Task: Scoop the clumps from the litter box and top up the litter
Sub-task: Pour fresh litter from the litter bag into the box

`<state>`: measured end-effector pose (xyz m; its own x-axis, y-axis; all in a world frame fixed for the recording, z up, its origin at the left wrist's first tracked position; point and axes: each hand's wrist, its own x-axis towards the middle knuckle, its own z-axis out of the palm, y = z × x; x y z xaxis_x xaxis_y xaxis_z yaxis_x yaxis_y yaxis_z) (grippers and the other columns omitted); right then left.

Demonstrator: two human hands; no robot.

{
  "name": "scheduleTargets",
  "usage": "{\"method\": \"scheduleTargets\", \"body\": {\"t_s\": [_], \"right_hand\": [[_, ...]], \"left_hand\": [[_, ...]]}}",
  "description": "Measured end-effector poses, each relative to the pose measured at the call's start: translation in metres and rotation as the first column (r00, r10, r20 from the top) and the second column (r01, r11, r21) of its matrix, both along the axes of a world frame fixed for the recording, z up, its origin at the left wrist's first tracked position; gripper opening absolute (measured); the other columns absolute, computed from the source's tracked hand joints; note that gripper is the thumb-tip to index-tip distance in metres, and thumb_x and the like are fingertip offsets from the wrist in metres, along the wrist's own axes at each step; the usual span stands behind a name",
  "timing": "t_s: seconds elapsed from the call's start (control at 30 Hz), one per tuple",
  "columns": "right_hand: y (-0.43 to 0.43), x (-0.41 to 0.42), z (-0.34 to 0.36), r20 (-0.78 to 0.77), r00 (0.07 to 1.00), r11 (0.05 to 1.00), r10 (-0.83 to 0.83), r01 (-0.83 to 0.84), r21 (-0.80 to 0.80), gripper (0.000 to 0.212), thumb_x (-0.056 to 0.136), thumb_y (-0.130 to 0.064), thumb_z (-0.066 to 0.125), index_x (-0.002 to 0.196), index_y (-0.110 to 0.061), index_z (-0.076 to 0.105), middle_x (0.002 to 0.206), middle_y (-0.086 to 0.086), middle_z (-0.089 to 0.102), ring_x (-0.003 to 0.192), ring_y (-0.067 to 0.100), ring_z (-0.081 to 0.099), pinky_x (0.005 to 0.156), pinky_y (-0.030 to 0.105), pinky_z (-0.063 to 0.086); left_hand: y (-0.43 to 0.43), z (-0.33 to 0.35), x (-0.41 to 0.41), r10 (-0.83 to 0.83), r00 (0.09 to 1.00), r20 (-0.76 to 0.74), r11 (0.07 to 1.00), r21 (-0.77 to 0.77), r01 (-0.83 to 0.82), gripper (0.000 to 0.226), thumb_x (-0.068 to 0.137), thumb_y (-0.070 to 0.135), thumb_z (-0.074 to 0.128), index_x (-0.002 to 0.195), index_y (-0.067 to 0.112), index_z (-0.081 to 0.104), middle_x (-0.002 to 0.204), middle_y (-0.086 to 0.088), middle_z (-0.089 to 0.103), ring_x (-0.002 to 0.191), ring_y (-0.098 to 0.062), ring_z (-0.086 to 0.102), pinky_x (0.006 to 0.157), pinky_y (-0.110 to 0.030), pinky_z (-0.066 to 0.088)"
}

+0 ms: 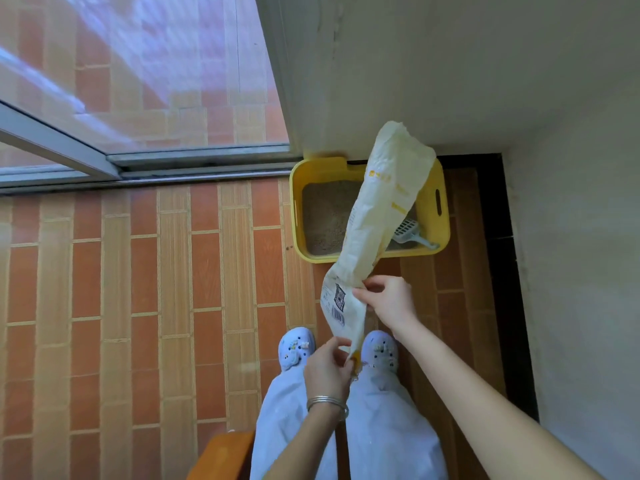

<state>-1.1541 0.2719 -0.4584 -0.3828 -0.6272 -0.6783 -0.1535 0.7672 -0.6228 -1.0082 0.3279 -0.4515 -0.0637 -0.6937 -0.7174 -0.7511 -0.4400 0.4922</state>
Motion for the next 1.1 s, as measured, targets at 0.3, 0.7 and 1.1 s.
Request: {"method": "scheduleTargets", "body": {"t_s": [0.3,0.7,1.1], "right_hand": [[0.024,-0.009,0.005,0.215,0.975,0.999,-0.050,0.049,0.014,0.034,0.077,-0.012,0.073,0.110,-0.013,0.066,0.096,0.002,0.072,0.085,0.007,0.068,0.080,0.024,0.053],[0.156,0.030,-0.005,0.340,0.940,0.985,0.034,-0.090,0.150,0.056,0.069,-0.002,0.078,0.115,-0.027,0.056,0.112,-0.013,0.058,0.111,0.008,0.054,0.079,0.010,0.046],[0.087,0.039,-0.013,-0.072,0.992,0.991,0.102,-0.108,-0.083,0.032,0.066,-0.007,0.080,0.094,-0.016,0.067,0.096,-0.009,0.061,0.091,0.011,0.059,0.079,0.023,0.044]], "left_hand": [[-0.014,0.024,0.022,0.050,0.990,-0.132,0.997,0.060,-0.042,0.029,0.072,0.015,0.078,0.075,0.041,0.066,0.056,0.012,0.061,0.055,0.003,0.058,0.061,-0.017,0.050],[-0.012,0.039,0.015,0.329,0.920,-0.212,0.933,0.223,-0.282,0.021,0.071,0.006,0.079,0.084,0.021,0.073,0.060,0.004,0.061,0.061,-0.018,0.060,0.072,-0.042,0.056],[-0.054,0.052,0.005,0.645,0.722,-0.250,0.733,0.470,-0.492,0.025,0.074,-0.012,0.069,0.079,0.012,0.068,0.060,-0.004,0.068,0.047,-0.011,0.063,0.045,-0.020,0.052]]}}
